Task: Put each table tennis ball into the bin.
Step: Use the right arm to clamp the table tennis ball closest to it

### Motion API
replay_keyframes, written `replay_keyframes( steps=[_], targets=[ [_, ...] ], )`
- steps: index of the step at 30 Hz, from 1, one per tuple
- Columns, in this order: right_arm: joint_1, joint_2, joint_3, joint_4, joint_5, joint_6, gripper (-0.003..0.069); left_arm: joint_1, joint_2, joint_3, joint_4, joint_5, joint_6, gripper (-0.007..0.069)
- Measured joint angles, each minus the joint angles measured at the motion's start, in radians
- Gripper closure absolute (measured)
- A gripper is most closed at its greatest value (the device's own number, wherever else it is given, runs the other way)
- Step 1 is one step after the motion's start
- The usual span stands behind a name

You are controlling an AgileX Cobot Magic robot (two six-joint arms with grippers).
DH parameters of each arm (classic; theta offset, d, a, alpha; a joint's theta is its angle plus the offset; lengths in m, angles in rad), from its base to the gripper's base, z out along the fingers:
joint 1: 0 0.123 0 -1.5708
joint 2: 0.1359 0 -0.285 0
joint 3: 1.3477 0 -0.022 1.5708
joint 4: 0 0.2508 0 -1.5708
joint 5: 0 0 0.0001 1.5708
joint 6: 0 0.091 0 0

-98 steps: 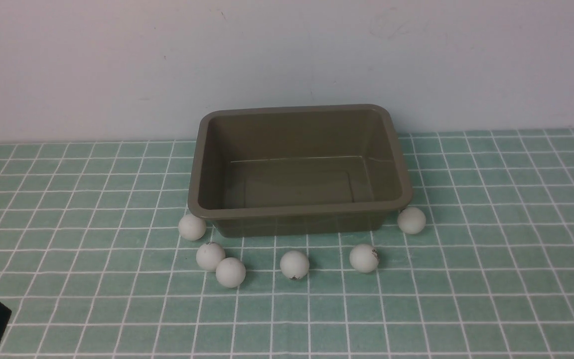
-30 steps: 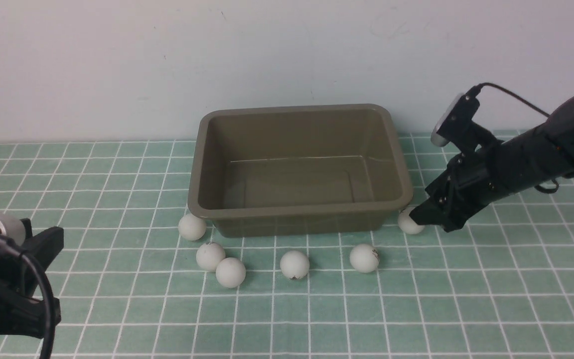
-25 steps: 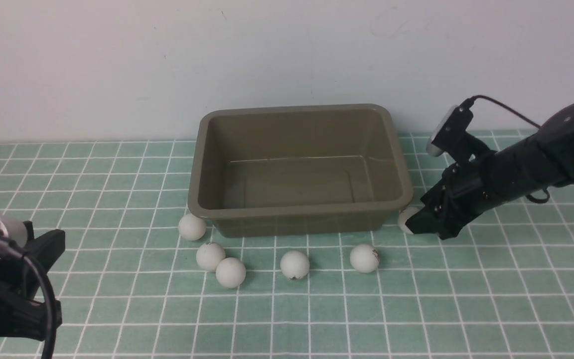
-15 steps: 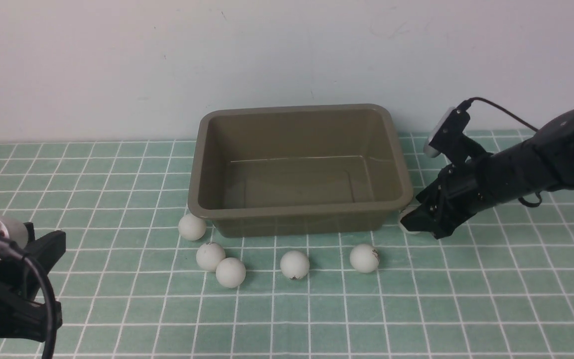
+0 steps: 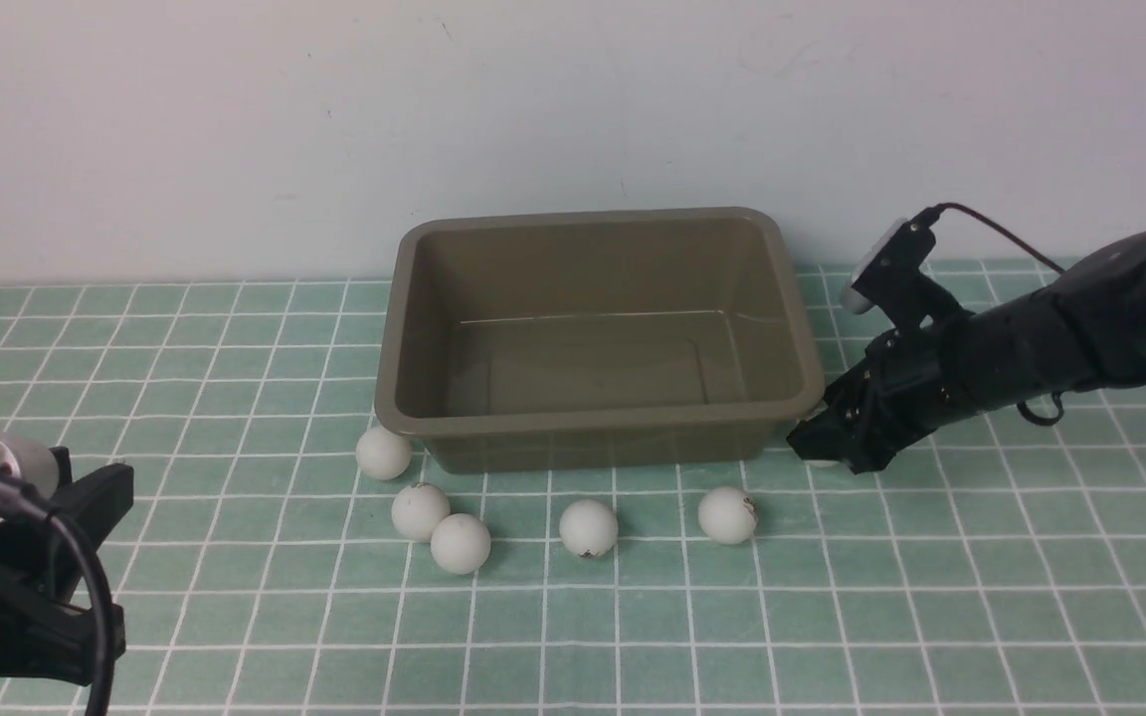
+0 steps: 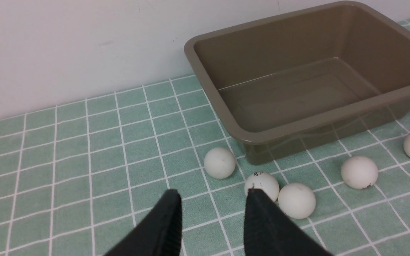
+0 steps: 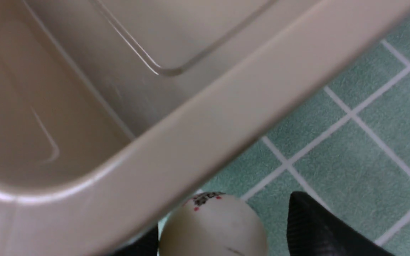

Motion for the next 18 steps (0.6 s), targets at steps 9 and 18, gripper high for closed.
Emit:
replay_keyframes(
  steps=[9,18],
  targets=[
    [0.0,0.011,-0.001,0.03,-0.04,0.028,0.0309,0.0,0.0,0.0,0.0,0.0,0.0,0.0394],
    [-0.016,-0.023,-0.001,-0.062,-0.1,0.153,0.0309,0.0,0.0,0.0,0.0,0.0,0.0,0.0394]
  ],
)
